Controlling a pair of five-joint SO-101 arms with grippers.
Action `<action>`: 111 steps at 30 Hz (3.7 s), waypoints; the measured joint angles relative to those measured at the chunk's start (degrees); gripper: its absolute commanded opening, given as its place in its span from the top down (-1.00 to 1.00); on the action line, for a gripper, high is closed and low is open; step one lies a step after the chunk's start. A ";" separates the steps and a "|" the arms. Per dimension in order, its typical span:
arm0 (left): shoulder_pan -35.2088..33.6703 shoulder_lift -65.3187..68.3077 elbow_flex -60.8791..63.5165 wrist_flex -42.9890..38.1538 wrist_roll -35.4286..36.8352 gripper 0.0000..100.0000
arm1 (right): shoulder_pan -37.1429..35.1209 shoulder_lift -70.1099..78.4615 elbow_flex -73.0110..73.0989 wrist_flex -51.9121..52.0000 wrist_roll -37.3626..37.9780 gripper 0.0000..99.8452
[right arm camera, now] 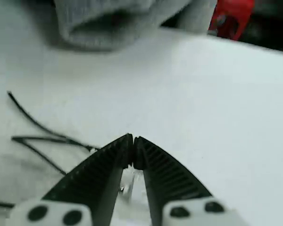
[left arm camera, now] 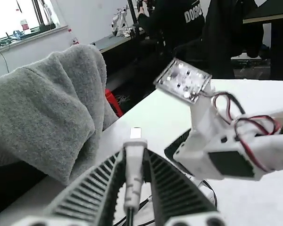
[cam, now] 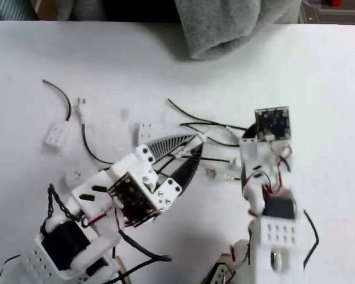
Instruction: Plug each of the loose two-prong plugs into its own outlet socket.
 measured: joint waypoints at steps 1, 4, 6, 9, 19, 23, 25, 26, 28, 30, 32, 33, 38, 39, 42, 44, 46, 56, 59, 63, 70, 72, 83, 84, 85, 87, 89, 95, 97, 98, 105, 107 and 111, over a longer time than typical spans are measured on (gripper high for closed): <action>-0.09 0.00 0.09 -0.09 0.00 0.95 | 0.00 -4.40 -1.49 2.29 0.00 0.96; -0.09 -0.09 0.09 -0.09 0.18 0.95 | 1.93 -19.34 -5.54 7.38 0.18 0.96; 0.18 -0.09 0.09 -0.18 0.18 0.95 | 2.29 -29.98 -7.30 9.67 2.55 0.96; 0.26 -0.09 0.09 -0.26 0.18 0.95 | 0.53 -35.08 -12.48 12.13 8.18 0.96; 0.35 -0.09 0.09 -0.26 0.18 0.95 | -24.97 -36.31 -28.13 25.93 11.78 0.96; 0.26 -0.09 0.09 -0.26 0.18 0.95 | -38.77 -34.46 -34.81 33.23 11.43 0.96; 0.26 -0.09 0.09 -0.26 0.18 0.95 | -42.02 -32.00 -37.45 35.78 9.23 0.96; 0.26 -0.09 0.09 -0.26 0.18 0.95 | -43.25 -30.59 -38.59 36.92 8.18 0.96; 0.26 -0.09 0.09 -0.26 0.18 0.95 | -46.68 -27.69 -40.18 38.24 7.30 0.96; 0.26 -0.09 0.09 -0.26 0.18 0.95 | -47.74 -24.79 -40.70 38.51 7.03 0.96; 0.26 -0.09 0.09 -0.26 0.18 0.95 | -48.09 -21.80 -40.79 38.59 7.47 0.96; 0.26 -0.09 0.09 -0.26 0.18 0.95 | -48.44 -20.13 -40.79 38.59 8.00 0.96; 0.26 -0.09 0.09 -0.26 0.18 0.95 | -48.26 -13.36 -41.32 37.19 8.62 0.96; 0.26 -0.09 0.09 -0.26 0.18 0.95 | -48.26 -12.31 -41.32 36.75 8.70 0.96; 0.26 -0.09 0.09 -0.26 0.18 0.95 | -45.80 -9.58 -41.14 34.46 8.70 0.96; 0.26 -0.09 0.09 -0.26 0.18 0.95 | -42.29 -7.82 -39.65 31.82 8.70 0.96; 0.18 -0.09 0.18 -0.26 0.26 0.95 | -38.51 -5.71 -36.84 29.01 8.70 0.96; 0.18 0.26 0.97 -0.09 0.35 0.95 | -24.09 -4.13 -19.60 10.11 8.53 0.96; 0.18 0.18 0.88 -0.09 0.26 0.95 | -20.57 -4.13 -16.35 5.80 9.67 0.96; 0.53 -0.62 0.53 -0.35 0.26 0.95 | -16.70 -1.93 -14.33 5.19 14.68 0.96; 0.26 -0.26 0.62 -0.35 0.18 0.95 | -11.96 -1.67 -13.71 3.69 16.97 0.96; 0.09 -0.35 0.62 -0.35 0.18 0.95 | -10.81 -1.85 -14.77 4.31 16.79 0.96; -18.20 0.79 0.53 -0.26 7.30 0.95 | 1.14 -2.02 -20.04 21.63 2.11 0.96; -18.64 2.29 0.26 0.18 7.47 0.95 | 1.76 -1.85 -18.46 22.33 0.53 0.96; -18.90 4.66 -0.62 0.97 7.47 0.95 | 2.11 -1.76 -16.35 22.51 -0.88 0.96; -19.78 11.16 -3.87 2.55 7.47 0.95 | 2.20 -1.76 -11.08 21.98 -2.99 0.96; -20.22 18.73 -8.62 4.84 7.47 0.95 | 2.46 -1.76 -5.36 19.60 -3.96 0.96; -23.82 42.46 -26.55 16.44 7.47 0.95 | 1.93 -1.76 5.36 12.40 -4.13 0.96; -26.46 45.54 -30.77 19.78 8.70 0.95 | -1.41 -1.76 5.54 12.31 -4.22 0.96; -28.13 45.89 -32.00 20.66 9.76 0.95 | -3.60 -1.76 5.63 12.22 -4.22 0.95; -39.82 45.27 -33.41 21.80 12.48 0.95 | -23.03 -1.76 4.22 9.49 -9.93 0.84; -42.11 44.31 -31.38 21.27 12.48 0.95 | -27.43 -0.44 2.11 8.00 -11.96 0.84; -45.19 43.08 -25.67 16.97 12.66 0.95 | -33.85 7.03 -3.34 3.34 -15.56 0.79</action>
